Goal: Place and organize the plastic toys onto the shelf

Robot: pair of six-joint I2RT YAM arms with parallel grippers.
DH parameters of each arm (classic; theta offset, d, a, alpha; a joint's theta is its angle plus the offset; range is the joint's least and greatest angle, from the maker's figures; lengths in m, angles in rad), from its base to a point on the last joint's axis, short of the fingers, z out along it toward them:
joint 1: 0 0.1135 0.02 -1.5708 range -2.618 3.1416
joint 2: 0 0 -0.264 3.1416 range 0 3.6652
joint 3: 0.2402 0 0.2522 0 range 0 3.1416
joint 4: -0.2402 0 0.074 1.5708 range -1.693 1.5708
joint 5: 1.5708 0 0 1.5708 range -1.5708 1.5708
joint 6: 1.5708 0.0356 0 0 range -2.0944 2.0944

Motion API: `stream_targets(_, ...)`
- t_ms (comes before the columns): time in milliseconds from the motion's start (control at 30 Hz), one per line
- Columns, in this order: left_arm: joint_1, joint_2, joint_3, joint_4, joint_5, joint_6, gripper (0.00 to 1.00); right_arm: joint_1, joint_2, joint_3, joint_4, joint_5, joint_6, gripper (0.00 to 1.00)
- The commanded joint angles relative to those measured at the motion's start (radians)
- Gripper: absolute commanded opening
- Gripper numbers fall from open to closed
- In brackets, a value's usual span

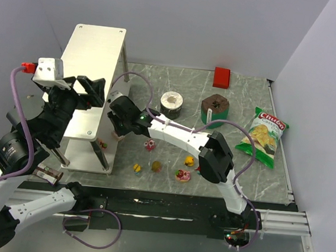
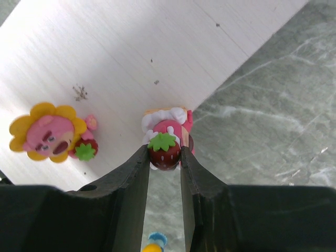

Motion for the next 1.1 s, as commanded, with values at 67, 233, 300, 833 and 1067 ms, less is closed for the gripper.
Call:
stream_targets(67, 0.002, 0.001, 0.021, 0.037, -0.021, 0.029, 0.99, 0.019, 0.045, 0.065, 0.062, 0.029, -0.046, 0.12)
stream_targets(233, 0.002, 0.002, 0.024, 0.039, -0.024, 0.037, 0.99, 0.024, 0.075, 0.098, 0.062, 0.039, -0.061, 0.15)
stream_targets(300, 0.002, 0.004, 0.026, 0.039, -0.024, 0.039, 0.99, 0.025, 0.084, 0.113, 0.060, 0.035, -0.072, 0.18)
stream_targets(833, 0.002, 0.011, 0.026, 0.035, -0.027, 0.035, 0.99, 0.030, 0.078, 0.112, 0.089, 0.033, -0.077, 0.56)
stream_targets(1067, 0.002, 0.007, 0.027, 0.034, -0.021, 0.026, 0.99, 0.030, 0.032, 0.065, 0.142, 0.059, -0.088, 0.82)
